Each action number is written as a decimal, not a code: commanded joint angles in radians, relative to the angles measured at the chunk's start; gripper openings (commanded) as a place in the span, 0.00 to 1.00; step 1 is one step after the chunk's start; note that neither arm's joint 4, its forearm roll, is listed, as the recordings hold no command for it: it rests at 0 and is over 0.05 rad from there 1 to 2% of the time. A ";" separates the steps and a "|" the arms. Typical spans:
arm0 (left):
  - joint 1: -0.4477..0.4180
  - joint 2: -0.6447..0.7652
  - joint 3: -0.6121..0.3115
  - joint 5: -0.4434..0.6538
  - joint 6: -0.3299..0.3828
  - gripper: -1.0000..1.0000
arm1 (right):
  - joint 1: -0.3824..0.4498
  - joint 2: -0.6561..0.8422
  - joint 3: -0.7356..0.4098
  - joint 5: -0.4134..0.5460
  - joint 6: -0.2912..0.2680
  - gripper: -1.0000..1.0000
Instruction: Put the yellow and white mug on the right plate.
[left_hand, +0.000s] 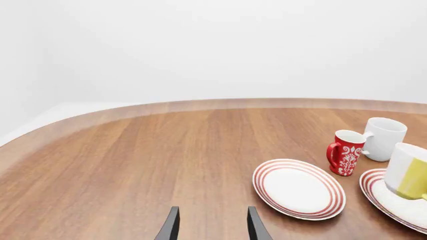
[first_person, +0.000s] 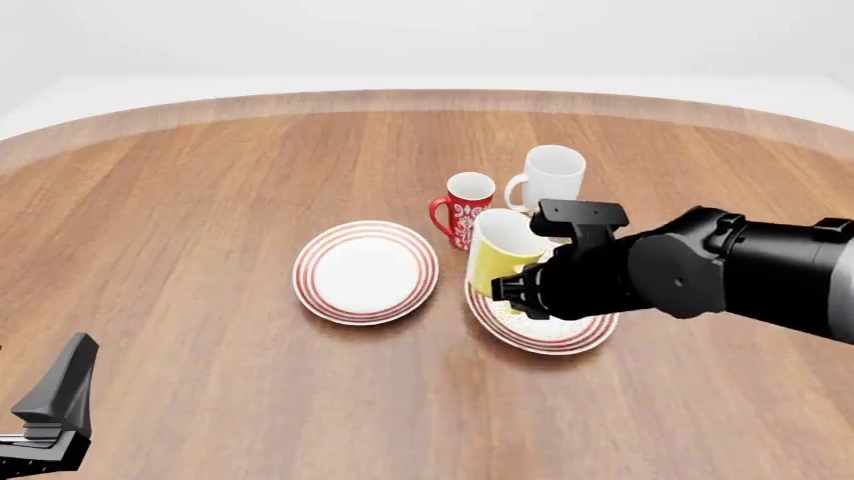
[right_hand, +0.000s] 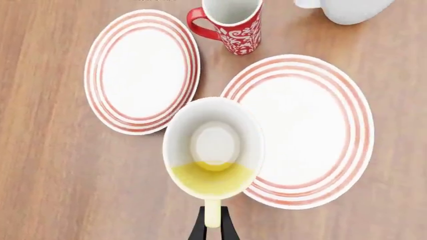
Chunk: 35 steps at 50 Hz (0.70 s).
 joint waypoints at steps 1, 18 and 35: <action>0.000 0.000 0.000 0.000 0.000 1.00 | -0.060 0.000 -0.015 0.024 -0.070 0.00; 0.000 0.000 0.000 0.000 0.000 1.00 | -0.118 0.005 -0.013 0.033 -0.155 0.00; 0.000 0.000 0.000 0.000 0.000 1.00 | -0.180 0.047 0.009 -0.044 -0.221 0.00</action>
